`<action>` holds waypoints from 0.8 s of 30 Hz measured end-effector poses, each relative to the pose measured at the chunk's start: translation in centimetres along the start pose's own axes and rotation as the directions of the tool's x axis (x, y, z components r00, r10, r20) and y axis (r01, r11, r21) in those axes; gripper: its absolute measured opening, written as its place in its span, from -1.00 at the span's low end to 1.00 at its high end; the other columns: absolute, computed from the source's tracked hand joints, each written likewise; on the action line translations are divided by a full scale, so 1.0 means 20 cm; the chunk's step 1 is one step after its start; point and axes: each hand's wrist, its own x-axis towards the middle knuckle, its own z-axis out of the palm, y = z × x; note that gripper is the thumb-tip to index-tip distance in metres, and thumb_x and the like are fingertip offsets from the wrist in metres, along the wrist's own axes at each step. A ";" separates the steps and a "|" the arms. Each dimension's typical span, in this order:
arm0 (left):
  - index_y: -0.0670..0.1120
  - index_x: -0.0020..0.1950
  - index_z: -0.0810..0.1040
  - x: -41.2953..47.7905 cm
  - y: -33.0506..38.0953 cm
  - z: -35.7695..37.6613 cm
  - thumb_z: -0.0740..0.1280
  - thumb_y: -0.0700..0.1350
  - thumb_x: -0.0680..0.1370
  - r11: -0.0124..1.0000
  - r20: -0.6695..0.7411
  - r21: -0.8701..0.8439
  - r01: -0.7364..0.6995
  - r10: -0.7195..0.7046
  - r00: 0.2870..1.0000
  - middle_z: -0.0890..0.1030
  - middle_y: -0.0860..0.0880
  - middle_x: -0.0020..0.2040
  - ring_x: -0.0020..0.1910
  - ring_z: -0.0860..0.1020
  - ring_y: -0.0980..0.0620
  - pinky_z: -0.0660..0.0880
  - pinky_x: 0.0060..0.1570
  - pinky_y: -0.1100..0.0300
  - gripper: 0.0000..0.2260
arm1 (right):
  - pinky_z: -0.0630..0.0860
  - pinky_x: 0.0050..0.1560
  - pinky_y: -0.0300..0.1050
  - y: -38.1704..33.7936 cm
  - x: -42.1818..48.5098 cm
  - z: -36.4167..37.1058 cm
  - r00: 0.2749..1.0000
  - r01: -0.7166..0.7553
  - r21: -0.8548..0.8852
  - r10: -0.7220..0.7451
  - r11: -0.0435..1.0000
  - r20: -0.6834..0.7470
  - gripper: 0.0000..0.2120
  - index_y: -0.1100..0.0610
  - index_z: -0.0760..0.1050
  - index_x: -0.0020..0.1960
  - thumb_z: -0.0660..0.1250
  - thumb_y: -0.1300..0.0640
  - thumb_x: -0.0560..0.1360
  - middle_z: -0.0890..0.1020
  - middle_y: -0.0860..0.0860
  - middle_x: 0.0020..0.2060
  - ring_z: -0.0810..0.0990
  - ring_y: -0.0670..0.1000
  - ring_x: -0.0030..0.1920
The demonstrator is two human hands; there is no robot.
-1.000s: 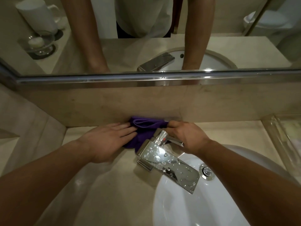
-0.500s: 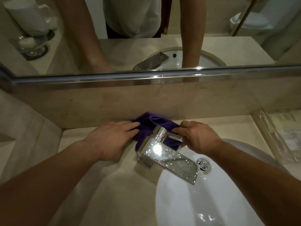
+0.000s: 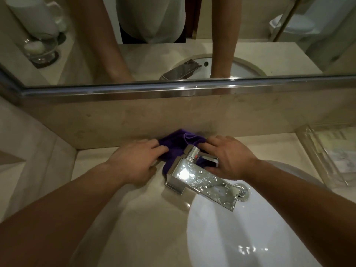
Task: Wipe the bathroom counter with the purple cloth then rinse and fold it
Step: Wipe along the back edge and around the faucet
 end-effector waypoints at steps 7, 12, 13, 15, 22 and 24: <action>0.02 0.10 0.36 0.04 0.08 0.10 0.33 0.17 0.45 0.993 -0.139 -0.107 0.046 -0.060 0.988 0.59 0.05 -0.03 -0.09 0.57 -0.07 0.27 -0.28 0.10 -0.65 | 0.53 -0.21 0.01 -0.06 0.05 0.10 0.993 0.056 0.165 -0.037 0.985 -0.111 -0.74 -0.11 0.33 0.11 0.17 -0.22 0.51 0.56 0.06 -0.01 0.51 0.13 -0.12; 0.05 0.29 0.45 0.01 0.07 0.20 0.41 -0.03 0.49 0.916 -0.169 -0.382 0.120 -0.197 0.966 0.67 0.10 0.00 -0.02 0.61 0.01 0.46 -0.13 0.17 -0.62 | 0.54 -0.26 0.07 -0.05 0.07 0.09 0.988 0.112 0.317 -0.072 0.942 -0.135 -0.75 -0.06 0.40 0.00 0.17 -0.22 0.53 0.53 0.07 -0.04 0.50 0.15 -0.11; 0.06 0.30 0.48 0.01 0.06 0.21 0.42 -0.07 0.49 0.905 -0.185 -0.405 0.133 -0.224 0.957 0.68 0.12 0.01 0.00 0.62 0.03 0.47 -0.09 0.19 -0.62 | 0.54 -0.28 0.09 -0.06 0.08 0.10 0.987 0.119 0.315 -0.077 0.942 -0.142 -0.73 -0.04 0.45 -0.02 0.17 -0.22 0.54 0.53 0.09 -0.05 0.50 0.16 -0.13; 0.07 0.25 0.53 0.02 0.04 0.21 0.41 -0.13 0.47 0.889 -0.214 -0.434 0.148 -0.261 0.941 0.68 0.12 -0.01 -0.01 0.62 0.04 0.52 -0.04 0.15 -0.64 | 0.53 -0.29 0.08 -0.05 0.09 0.11 0.985 0.126 0.296 -0.083 0.947 -0.153 -0.67 -0.02 0.49 -0.01 0.14 -0.25 0.55 0.53 0.09 -0.06 0.50 0.16 -0.14; 0.11 0.15 0.55 0.12 0.06 0.12 0.40 -0.05 0.50 0.945 -0.277 -0.326 -0.002 -0.094 0.956 0.63 0.11 -0.01 -0.02 0.58 0.03 0.50 -0.13 0.09 -0.77 | 0.55 0.07 0.04 0.07 0.07 0.12 0.999 -0.010 -0.064 0.012 0.998 0.032 -0.56 -0.10 0.48 0.36 0.34 -0.02 0.48 0.55 0.01 0.16 0.51 0.15 0.15; 0.13 0.22 0.54 0.14 0.10 0.10 0.34 -0.03 0.53 0.969 -0.260 -0.230 -0.086 0.024 0.965 0.55 0.14 0.07 0.03 0.52 0.09 0.44 -0.17 0.14 -0.73 | 0.56 0.05 0.06 0.12 0.03 0.10 0.998 -0.035 -0.098 0.039 0.995 0.045 -0.55 -0.09 0.49 0.36 0.19 -0.05 0.49 0.56 0.00 0.17 0.52 0.16 0.16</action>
